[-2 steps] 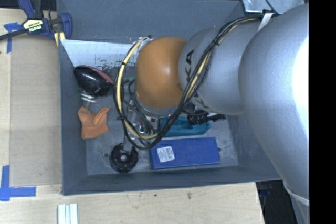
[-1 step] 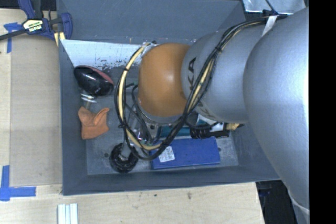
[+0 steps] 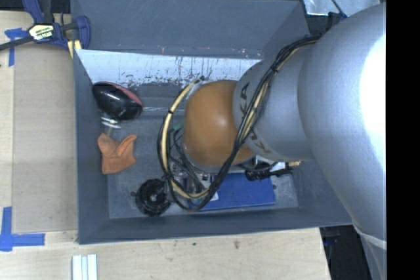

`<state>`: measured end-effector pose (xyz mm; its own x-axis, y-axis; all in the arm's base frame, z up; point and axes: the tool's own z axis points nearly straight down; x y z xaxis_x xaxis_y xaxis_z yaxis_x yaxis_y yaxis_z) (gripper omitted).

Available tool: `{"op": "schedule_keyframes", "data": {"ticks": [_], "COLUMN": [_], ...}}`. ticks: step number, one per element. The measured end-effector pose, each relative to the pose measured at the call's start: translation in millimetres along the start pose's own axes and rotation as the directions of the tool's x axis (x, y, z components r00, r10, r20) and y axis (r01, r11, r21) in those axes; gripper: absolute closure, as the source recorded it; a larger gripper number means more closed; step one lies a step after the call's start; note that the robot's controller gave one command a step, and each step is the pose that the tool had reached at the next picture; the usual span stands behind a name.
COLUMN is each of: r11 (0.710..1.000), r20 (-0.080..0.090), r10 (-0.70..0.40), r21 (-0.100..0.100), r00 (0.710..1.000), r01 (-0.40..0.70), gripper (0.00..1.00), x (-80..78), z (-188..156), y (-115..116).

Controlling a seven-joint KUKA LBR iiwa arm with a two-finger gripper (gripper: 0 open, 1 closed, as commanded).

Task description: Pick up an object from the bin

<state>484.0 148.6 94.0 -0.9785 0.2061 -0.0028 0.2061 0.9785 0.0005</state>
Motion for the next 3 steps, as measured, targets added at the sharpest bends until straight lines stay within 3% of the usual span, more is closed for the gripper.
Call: {"op": "schedule_keyframes", "data": {"ticks": [1, 2, 3], "r11": [1.000, 1.000, 0.995], "r20": [-0.001, -0.001, -0.002], "r10": [0.000, 0.000, 0.098], "r21": [0.000, 0.000, 0.000], "r00": [1.000, 1.000, 0.995], "r01": [0.000, 0.000, -0.098], "gripper": [0.00, 0.00, 0.00], "x": [0.5, 0.6, 0.9], "z": [0.4, 0.5, 9.6], "y": [0.2, 0.3, 7.7]}}
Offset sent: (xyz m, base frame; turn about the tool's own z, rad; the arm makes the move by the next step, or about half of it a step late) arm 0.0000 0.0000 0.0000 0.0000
